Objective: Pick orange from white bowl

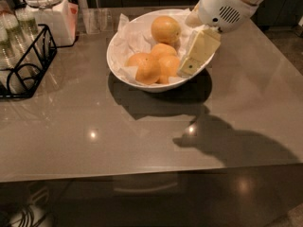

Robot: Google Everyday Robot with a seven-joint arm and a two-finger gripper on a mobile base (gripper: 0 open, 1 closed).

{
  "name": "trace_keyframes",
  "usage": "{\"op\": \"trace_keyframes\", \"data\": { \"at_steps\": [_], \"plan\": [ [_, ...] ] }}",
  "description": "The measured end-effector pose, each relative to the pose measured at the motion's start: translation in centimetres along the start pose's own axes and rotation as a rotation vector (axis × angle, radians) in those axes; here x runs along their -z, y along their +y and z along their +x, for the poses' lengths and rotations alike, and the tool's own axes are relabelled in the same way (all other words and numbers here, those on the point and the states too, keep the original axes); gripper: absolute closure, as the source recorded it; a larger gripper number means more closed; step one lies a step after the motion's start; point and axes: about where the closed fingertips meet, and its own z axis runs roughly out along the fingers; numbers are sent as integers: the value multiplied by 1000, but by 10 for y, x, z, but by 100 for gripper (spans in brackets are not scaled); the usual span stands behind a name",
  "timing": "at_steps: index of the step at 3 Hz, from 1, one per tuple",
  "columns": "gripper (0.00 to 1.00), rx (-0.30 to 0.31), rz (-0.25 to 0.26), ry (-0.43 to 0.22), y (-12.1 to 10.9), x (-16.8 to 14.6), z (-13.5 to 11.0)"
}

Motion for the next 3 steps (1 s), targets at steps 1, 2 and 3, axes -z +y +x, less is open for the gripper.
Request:
{"op": "trace_keyframes", "data": {
  "at_steps": [1, 2, 3],
  "plan": [
    [28, -27, 19, -11, 0, 2, 6],
    [26, -25, 6, -51, -4, -15, -1],
    [26, -4, -28, -93, -8, -39, -19]
  ]
}}
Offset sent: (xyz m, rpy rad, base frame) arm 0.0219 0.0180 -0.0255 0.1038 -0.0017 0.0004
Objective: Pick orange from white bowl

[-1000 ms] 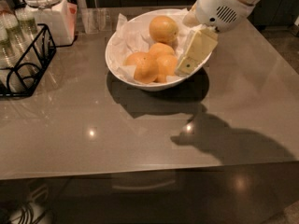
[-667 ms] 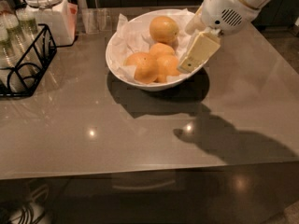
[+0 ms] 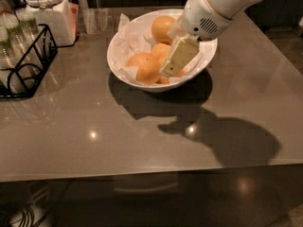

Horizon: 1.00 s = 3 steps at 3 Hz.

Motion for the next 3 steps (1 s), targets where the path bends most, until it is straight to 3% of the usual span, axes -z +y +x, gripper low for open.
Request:
{"op": "trace_keyframes", "data": {
  "at_steps": [1, 3],
  "plan": [
    [24, 4, -25, -21, -4, -18, -9],
    [32, 16, -65, -44, -10, -44, -26]
  ]
}}
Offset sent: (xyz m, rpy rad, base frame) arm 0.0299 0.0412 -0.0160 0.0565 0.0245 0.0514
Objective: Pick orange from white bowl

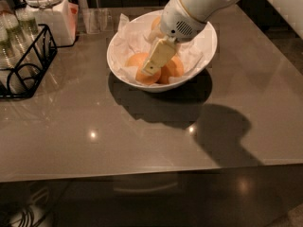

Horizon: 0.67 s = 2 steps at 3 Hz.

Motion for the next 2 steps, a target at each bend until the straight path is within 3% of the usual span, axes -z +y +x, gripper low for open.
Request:
{"op": "trace_keyframes", "data": {
  "at_steps": [2],
  "plan": [
    [29, 9, -49, 26, -1, -22, 1]
  ]
}}
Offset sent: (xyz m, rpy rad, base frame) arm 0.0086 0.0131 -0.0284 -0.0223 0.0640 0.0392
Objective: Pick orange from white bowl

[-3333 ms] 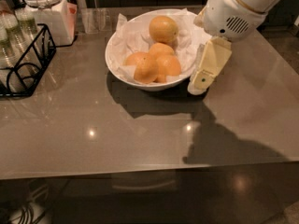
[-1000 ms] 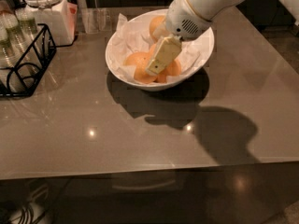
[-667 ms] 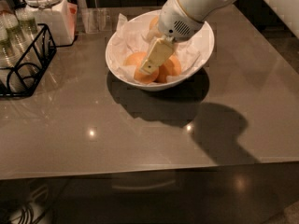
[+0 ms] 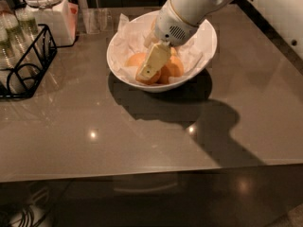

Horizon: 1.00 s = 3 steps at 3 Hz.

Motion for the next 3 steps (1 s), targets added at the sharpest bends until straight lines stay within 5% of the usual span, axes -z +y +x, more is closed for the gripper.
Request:
{"op": "trace_keyframes", "data": {
  "at_steps": [3],
  "plan": [
    [28, -24, -78, 13, 4, -27, 9]
  ]
}}
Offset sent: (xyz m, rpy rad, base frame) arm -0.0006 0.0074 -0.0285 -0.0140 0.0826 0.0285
